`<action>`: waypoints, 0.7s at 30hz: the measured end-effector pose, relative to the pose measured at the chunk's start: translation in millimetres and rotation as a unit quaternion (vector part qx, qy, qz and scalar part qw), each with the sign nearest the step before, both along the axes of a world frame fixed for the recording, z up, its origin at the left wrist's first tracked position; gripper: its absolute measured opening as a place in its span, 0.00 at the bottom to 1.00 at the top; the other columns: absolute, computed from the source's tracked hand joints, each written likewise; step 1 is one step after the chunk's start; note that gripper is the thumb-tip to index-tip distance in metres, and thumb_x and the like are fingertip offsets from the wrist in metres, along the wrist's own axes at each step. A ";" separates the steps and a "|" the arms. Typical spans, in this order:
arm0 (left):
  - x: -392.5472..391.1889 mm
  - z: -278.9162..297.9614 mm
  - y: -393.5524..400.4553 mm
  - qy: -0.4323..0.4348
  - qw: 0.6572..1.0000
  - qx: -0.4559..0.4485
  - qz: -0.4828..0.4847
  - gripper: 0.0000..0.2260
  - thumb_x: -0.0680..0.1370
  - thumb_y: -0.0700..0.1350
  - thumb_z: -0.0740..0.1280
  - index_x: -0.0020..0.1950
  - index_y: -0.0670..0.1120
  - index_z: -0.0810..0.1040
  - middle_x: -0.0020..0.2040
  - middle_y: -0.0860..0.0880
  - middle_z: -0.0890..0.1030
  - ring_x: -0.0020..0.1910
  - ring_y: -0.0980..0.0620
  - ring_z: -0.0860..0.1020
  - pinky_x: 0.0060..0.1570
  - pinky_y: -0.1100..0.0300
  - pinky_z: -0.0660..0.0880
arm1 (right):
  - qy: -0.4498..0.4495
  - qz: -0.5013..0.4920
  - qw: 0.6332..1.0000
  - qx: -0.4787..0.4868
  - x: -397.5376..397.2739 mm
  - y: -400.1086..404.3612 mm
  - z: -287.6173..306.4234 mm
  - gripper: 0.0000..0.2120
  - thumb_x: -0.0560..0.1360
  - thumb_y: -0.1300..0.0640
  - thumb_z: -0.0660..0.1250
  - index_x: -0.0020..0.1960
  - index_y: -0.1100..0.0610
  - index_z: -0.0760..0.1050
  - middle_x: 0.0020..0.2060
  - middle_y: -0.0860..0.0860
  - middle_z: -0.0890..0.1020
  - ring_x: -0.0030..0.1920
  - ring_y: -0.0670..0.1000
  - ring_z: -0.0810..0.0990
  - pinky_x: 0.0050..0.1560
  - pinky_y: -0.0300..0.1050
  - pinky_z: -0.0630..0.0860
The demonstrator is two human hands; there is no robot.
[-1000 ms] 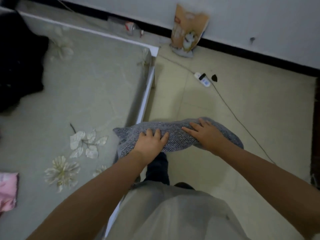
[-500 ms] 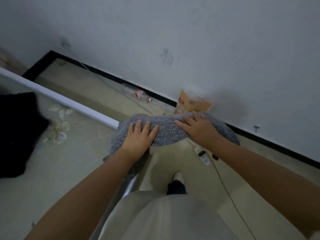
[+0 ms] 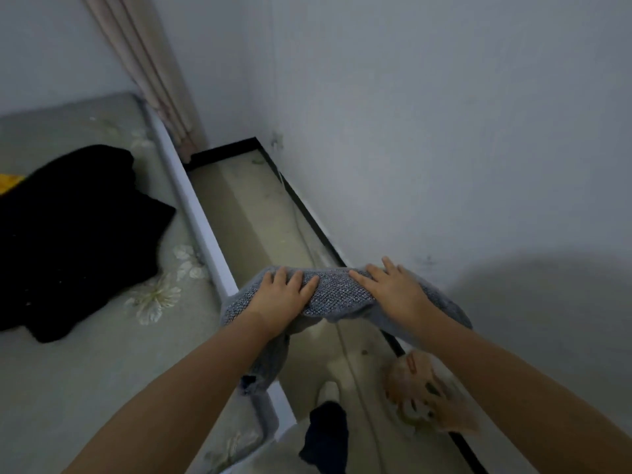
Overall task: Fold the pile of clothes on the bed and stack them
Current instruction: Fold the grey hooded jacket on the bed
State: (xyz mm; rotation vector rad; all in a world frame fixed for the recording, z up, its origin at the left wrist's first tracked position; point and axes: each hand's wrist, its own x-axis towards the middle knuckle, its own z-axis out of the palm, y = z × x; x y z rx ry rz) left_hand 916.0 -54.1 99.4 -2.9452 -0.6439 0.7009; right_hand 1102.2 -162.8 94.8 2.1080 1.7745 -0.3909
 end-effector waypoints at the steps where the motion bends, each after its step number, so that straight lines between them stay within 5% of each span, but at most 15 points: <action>1: 9.6 2.3 15.1 -0.002 1.000 0.002 0.011 0.29 0.81 0.49 0.52 0.75 0.44 0.40 0.75 0.39 0.51 0.72 0.35 0.53 0.70 0.42 0.52 | 0.002 0.013 1.000 -0.001 12.5 20.2 2.2 0.34 0.78 0.49 0.59 0.75 0.48 0.40 0.75 0.53 0.52 0.74 0.62 0.49 0.71 0.56 0.52; 21: 129.8 18.4 295.1 0.028 0.963 0.040 0.266 0.34 0.79 0.47 0.59 0.75 0.47 0.37 0.76 0.42 0.50 0.73 0.38 0.50 0.72 0.44 0.50 | 0.066 0.249 0.965 0.048 163.7 395.1 14.9 0.30 0.79 0.53 0.57 0.76 0.48 0.45 0.73 0.54 0.59 0.73 0.61 0.53 0.69 0.55 0.57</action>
